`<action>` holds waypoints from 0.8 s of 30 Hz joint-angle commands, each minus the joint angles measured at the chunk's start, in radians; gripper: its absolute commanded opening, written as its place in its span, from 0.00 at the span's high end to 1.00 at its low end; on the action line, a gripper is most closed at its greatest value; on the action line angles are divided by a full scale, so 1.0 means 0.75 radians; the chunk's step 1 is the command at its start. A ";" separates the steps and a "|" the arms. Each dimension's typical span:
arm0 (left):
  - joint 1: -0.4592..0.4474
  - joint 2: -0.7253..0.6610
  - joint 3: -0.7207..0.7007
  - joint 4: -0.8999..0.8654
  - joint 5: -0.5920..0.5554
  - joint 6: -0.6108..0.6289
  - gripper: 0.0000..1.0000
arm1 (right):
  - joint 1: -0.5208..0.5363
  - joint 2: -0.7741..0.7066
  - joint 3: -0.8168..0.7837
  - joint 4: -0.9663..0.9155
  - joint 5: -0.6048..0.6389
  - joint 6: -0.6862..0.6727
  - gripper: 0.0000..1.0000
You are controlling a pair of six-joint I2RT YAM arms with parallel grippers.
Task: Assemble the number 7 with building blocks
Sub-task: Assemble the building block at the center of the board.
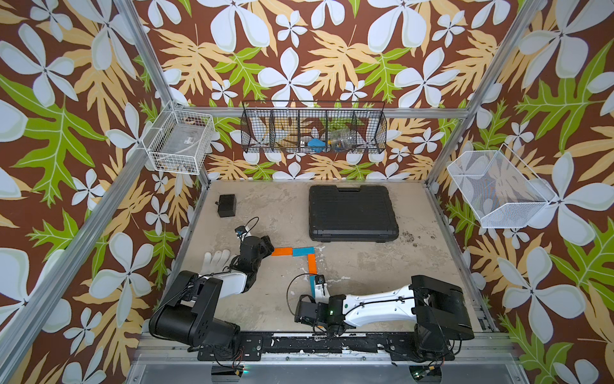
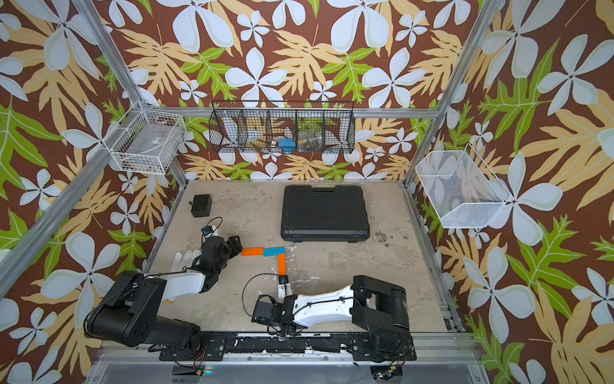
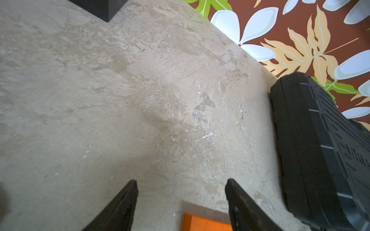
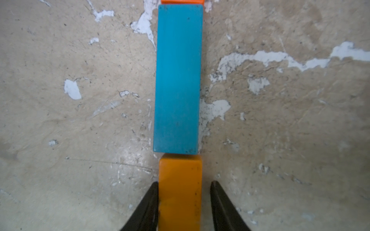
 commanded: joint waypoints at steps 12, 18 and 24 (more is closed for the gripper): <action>0.003 0.002 0.009 0.019 0.010 0.005 0.28 | 0.001 0.043 0.048 0.038 -0.098 -0.012 0.66; 0.005 0.006 0.008 0.019 0.013 0.003 0.28 | 0.003 0.035 0.030 0.013 -0.095 0.002 0.66; 0.005 0.013 0.010 0.021 0.017 0.001 0.28 | 0.008 0.011 0.014 -0.020 -0.082 0.020 0.66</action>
